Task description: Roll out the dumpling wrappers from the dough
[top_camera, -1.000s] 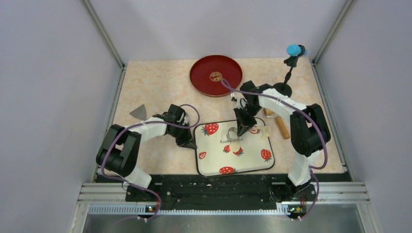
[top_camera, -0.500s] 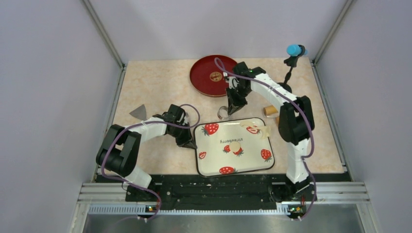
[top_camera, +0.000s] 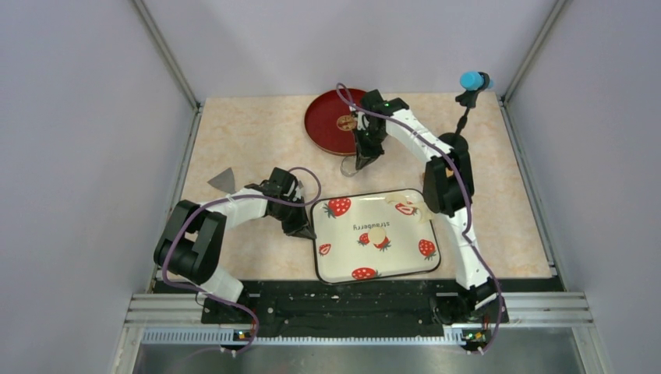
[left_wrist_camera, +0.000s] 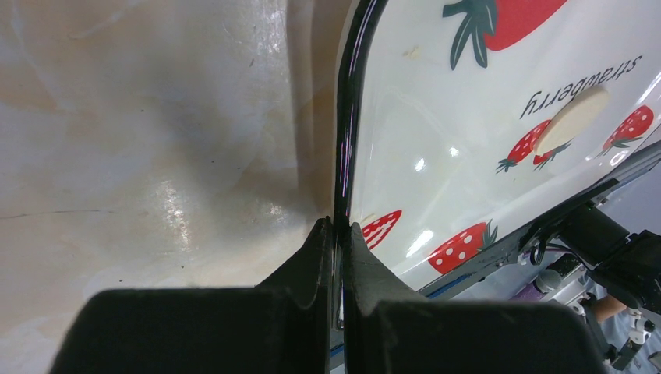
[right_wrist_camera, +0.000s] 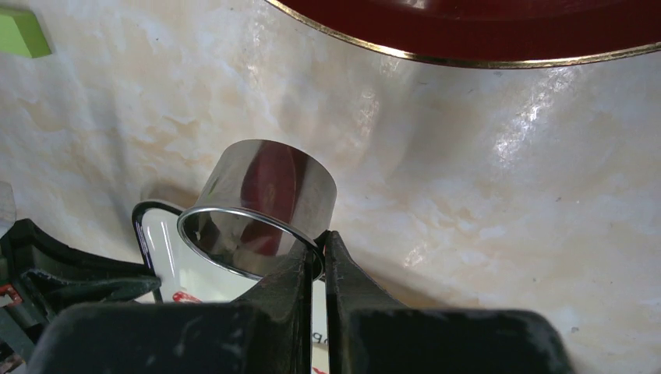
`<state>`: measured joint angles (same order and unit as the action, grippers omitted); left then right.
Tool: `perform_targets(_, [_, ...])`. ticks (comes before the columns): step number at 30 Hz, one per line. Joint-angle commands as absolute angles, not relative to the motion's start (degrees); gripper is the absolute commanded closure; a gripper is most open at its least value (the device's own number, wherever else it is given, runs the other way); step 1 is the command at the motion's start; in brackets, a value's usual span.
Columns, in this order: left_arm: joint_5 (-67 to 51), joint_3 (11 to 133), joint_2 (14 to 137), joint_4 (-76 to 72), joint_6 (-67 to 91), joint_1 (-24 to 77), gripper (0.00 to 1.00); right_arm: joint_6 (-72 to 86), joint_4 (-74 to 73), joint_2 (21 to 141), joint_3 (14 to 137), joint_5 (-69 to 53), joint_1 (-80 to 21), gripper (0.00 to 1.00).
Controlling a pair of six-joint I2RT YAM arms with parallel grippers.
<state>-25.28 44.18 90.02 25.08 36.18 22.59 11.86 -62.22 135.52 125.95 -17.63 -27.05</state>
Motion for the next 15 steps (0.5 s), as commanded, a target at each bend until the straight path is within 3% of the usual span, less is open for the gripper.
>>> perform_targets(1, [-18.3, 43.2, 91.0, 26.9, 33.5, 22.2, 1.00, 13.4, -63.9, 137.0, 129.6, -15.8, -28.1, 1.00])
perform_targets(8, [-18.2, 43.9, 91.0, 27.3, 33.5, 22.2, 1.00, 13.4, -64.1, 136.5, 128.3, -9.3, -27.5, 1.00])
perform_targets(15, [-18.5, 44.4, 92.1, 27.2, 33.4, 22.2, 1.00, 13.7, -61.6, 131.8, 118.6, -9.1, -19.9, 1.00])
